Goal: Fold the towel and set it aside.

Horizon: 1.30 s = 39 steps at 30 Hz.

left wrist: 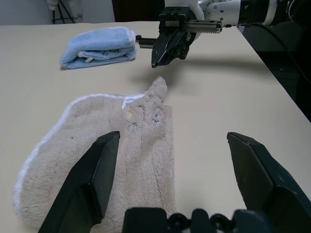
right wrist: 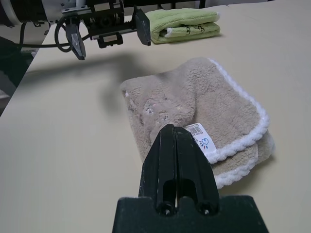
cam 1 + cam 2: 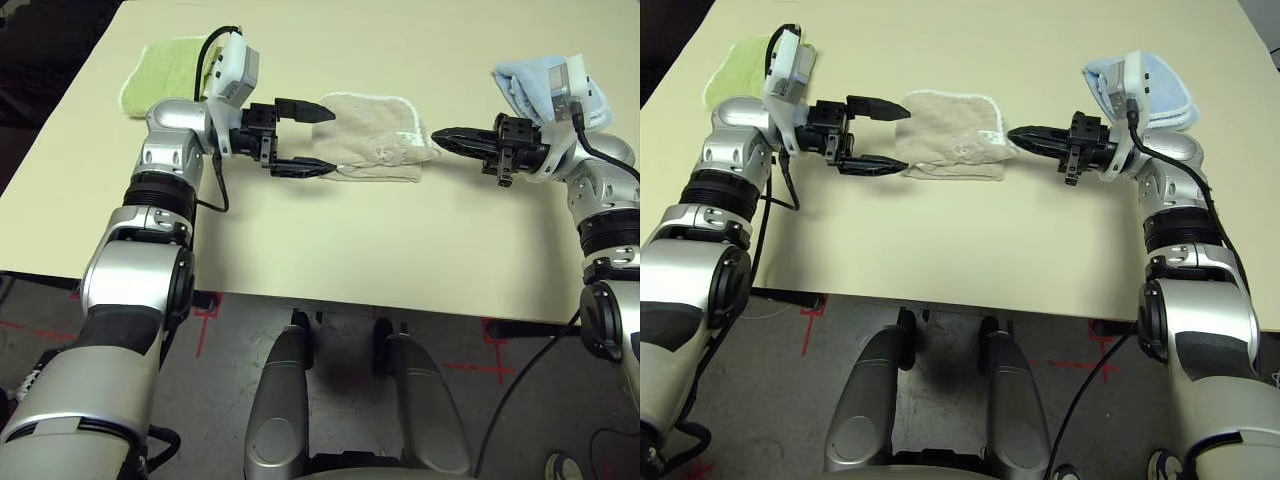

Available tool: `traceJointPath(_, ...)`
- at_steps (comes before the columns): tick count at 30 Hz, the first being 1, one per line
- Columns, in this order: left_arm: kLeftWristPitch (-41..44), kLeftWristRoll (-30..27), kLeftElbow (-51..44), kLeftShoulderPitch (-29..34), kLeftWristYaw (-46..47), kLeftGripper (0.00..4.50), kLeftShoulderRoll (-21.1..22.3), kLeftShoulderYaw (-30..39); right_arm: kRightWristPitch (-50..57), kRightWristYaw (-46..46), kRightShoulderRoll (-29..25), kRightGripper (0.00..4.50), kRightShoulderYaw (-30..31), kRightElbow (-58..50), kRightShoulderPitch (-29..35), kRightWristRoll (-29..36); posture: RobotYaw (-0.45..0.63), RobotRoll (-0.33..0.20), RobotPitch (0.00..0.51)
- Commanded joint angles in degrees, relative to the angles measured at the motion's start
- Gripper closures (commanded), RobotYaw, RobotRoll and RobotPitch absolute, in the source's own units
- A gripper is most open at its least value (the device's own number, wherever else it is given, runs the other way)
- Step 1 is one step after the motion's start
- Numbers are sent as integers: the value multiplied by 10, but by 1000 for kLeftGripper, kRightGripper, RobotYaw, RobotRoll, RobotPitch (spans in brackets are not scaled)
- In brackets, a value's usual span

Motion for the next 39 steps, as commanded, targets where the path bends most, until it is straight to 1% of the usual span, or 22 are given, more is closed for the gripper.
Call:
traceJointPath(1,-14,8,12,-7,-9,1077,-6,1,6,7,1,4500,4,-20,3,0,70,0,281)
traceJointPath(4,-11,3,12,-8,-9,2255,-7,0,10,5,1,4500,4,-28,5,0,69,0,281)
traceJointPath(5,-10,1,11,-8,-9,2569,-7,-2,11,5,1,4500,3,-31,7,1,69,0,281)
traceJointPath(7,-7,-1,10,-9,-9,3444,-7,-3,14,4,2,4500,3,-36,10,1,69,0,281)
traceJointPath(8,-7,-2,10,-9,-9,3761,-7,-2,14,3,2,4500,3,-39,11,2,69,0,281)
traceJointPath(9,-5,-3,11,-10,-9,4197,-7,-2,16,2,4,4500,3,-40,11,2,68,0,285)
traceJointPath(10,-4,-4,12,-10,-9,4472,-8,-1,18,0,5,4500,2,-40,10,2,68,0,285)
traceJointPath(15,-5,10,39,-24,9,4472,-21,16,27,-20,27,4500,-2,-29,-10,6,75,0,293)
traceJointPath(17,0,19,57,-33,43,4472,-28,21,31,-35,42,4500,-3,-17,-21,5,78,0,293)
traceJointPath(22,7,40,93,-51,124,4472,-58,28,6,-84,81,4500,14,49,-46,-32,94,0,294)
traceJointPath(24,5,50,104,-49,147,4472,-72,28,-5,-107,96,4500,15,82,-52,-43,94,0,294)
traceJointPath(27,-1,81,118,-31,172,4472,-86,11,-24,-137,112,4500,20,125,-53,-65,88,0,294)
traceJointPath(29,14,101,130,-17,203,4472,-90,5,-28,-156,121,4500,21,149,-50,-78,84,0,293)
traceJointPath(31,27,112,136,-5,226,4472,-90,7,-31,-174,125,4500,22,166,-45,-89,78,0,294)
traceJointPath(33,22,131,139,8,231,4472,-82,-1,-34,-187,126,4500,23,179,-39,-99,77,0,295)
traceJointPath(36,15,156,137,25,209,4472,-56,-17,-34,-188,115,4500,27,186,-31,-111,78,0,301)
traceJointPath(39,10,165,134,29,198,4472,-41,-21,-34,-181,105,4500,27,189,-32,-116,81,0,301)
